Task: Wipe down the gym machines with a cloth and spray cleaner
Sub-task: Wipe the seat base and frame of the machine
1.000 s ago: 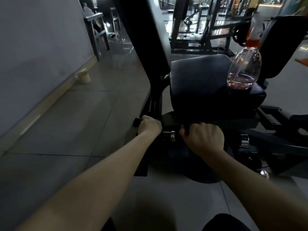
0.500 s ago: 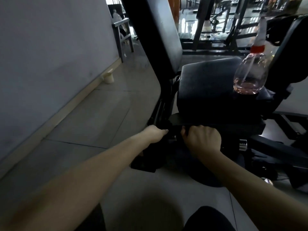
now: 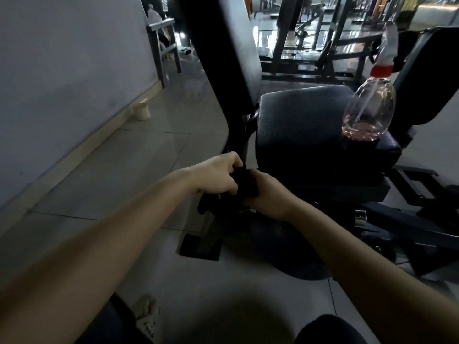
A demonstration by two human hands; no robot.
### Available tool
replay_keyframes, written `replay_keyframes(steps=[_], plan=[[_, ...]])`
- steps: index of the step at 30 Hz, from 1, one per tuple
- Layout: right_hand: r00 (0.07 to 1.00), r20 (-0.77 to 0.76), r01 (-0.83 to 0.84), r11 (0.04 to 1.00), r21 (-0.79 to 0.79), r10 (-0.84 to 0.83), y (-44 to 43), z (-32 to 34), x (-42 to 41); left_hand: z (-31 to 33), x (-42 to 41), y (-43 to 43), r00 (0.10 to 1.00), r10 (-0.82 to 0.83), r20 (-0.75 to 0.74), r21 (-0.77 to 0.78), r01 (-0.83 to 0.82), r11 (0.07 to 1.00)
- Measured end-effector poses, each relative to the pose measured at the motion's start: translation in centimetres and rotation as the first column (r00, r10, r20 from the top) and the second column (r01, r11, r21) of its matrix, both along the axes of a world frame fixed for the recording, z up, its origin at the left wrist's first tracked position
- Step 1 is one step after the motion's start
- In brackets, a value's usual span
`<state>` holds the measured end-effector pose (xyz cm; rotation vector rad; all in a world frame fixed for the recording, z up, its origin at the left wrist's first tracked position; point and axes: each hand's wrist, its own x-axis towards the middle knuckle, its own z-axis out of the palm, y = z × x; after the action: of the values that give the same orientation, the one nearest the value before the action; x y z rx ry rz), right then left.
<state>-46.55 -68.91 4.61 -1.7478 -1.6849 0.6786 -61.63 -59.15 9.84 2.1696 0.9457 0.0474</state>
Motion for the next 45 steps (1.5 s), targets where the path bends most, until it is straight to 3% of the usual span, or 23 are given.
replay_keyframes(steps=[1,3,6,8,10,12,13,14,15,17,18,19,21,22,24,26,30,34,37,42,43,45], plan=[[1.000,-0.019,0.006,1.000,-0.023,-0.006,0.7,-0.3,-0.1,-0.5,-0.2,0.6,0.998,0.041,0.043,0.032,-0.043,0.999],[0.995,0.083,0.070,0.988,-0.137,-0.059,1.4,-0.4,0.1,-1.6,-0.7,1.8,0.993,0.076,0.095,0.142,-0.089,0.986],[0.955,0.286,0.182,0.920,-0.346,-0.081,1.4,0.1,0.3,-2.9,-1.6,3.4,0.995,0.005,0.096,0.241,-0.028,0.970],[0.921,0.379,0.244,0.895,-0.373,-0.092,0.7,0.9,0.1,-3.4,-1.6,3.8,0.991,-0.086,0.106,0.218,0.061,0.974],[0.830,0.546,0.289,0.923,-0.253,-0.110,-1.0,1.1,-0.5,-3.9,-1.1,3.3,0.983,-0.162,0.083,0.227,0.140,0.964],[0.716,0.647,0.225,0.964,0.141,-0.262,-3.7,0.8,-1.3,-4.4,-0.2,2.6,0.978,-0.201,0.058,0.264,0.179,0.948],[0.723,0.618,0.174,0.947,0.269,-0.308,-5.1,0.5,-1.9,-4.6,0.2,2.1,0.978,-0.204,0.045,0.283,0.184,0.941],[0.758,0.579,0.162,0.946,0.281,-0.302,-6.3,-0.3,-2.4,-4.6,0.6,1.8,0.979,-0.201,0.025,0.305,0.184,0.934],[0.824,0.510,0.185,0.968,0.168,-0.246,-7.0,-1.5,-2.7,-4.5,1.0,1.6,0.981,-0.194,0.002,0.319,0.183,0.930],[0.957,0.245,0.224,0.933,-0.282,-0.156,-7.4,-4.8,-2.8,-4.3,1.5,1.5,0.985,-0.173,-0.017,0.254,0.172,0.952],[0.978,0.033,0.201,0.880,-0.430,-0.207,-6.9,-6.1,-2.8,-4.1,1.5,1.8,0.987,-0.157,-0.013,0.203,0.157,0.967],[0.931,-0.185,0.194,0.856,-0.478,-0.314,-6.3,-7.0,-2.8,-4.0,1.5,2.0,0.989,-0.146,-0.005,0.159,0.145,0.977],[0.653,-0.568,0.280,0.856,-0.434,-0.502,-4.5,-8.5,-2.9,-4.2,1.6,2.3,0.991,-0.133,0.011,0.110,0.131,0.985],[0.508,-0.674,0.333,0.844,-0.420,-0.536,-3.4,-8.5,-3.5,-4.2,1.5,2.4,0.992,-0.128,0.019,0.108,0.125,0.986],[0.321,-0.776,0.409,0.818,-0.405,-0.544,-1.4,-8.9,-4.9,-4.4,1.4,2.2,0.992,-0.123,0.030,0.104,0.119,0.987],[0.240,-0.810,0.504,0.782,-0.367,-0.535,0.2,-9.4,-5.8,-4.6,1.3,2.2,0.992,-0.118,0.047,0.083,0.114,0.990],[0.316,-0.721,0.664,0.687,-0.295,-0.616,0.5,-10.3,-5.7,-5.1,0.5,2.3,0.987,-0.142,0.081,0.071,0.136,0.988],[0.495,-0.700,0.621,0.773,-0.129,-0.514,-0.3,-10.5,-5.6,-5.4,-0.4,2.7,0.981,-0.158,0.114,0.047,0.154,0.987],[0.474,-0.762,0.568,0.815,-0.118,-0.441,-0.3,-10.2,-6.1,-5.4,-0.6,2.9,0.981,-0.143,0.135,0.032,0.140,0.990],[0.418,-0.782,0.570,0.804,-0.171,-0.463,0.5,-10.1,-6.5,-5.0,-0.7,2.4,0.984,-0.125,0.125,0.019,0.124,0.992],[0.442,-0.765,0.558,0.812,-0.174,-0.468,0.3,-10.3,-6.6,-4.7,-0.9,2.4,0.985,-0.124,0.119,0.015,0.123,0.992],[0.611,-0.636,0.528,0.841,-0.117,-0.472,-0.5,-11.8,-6.8,-3.8,-1.4,2.7,0.991,-0.125,0.038,0.017,0.124,0.992]])
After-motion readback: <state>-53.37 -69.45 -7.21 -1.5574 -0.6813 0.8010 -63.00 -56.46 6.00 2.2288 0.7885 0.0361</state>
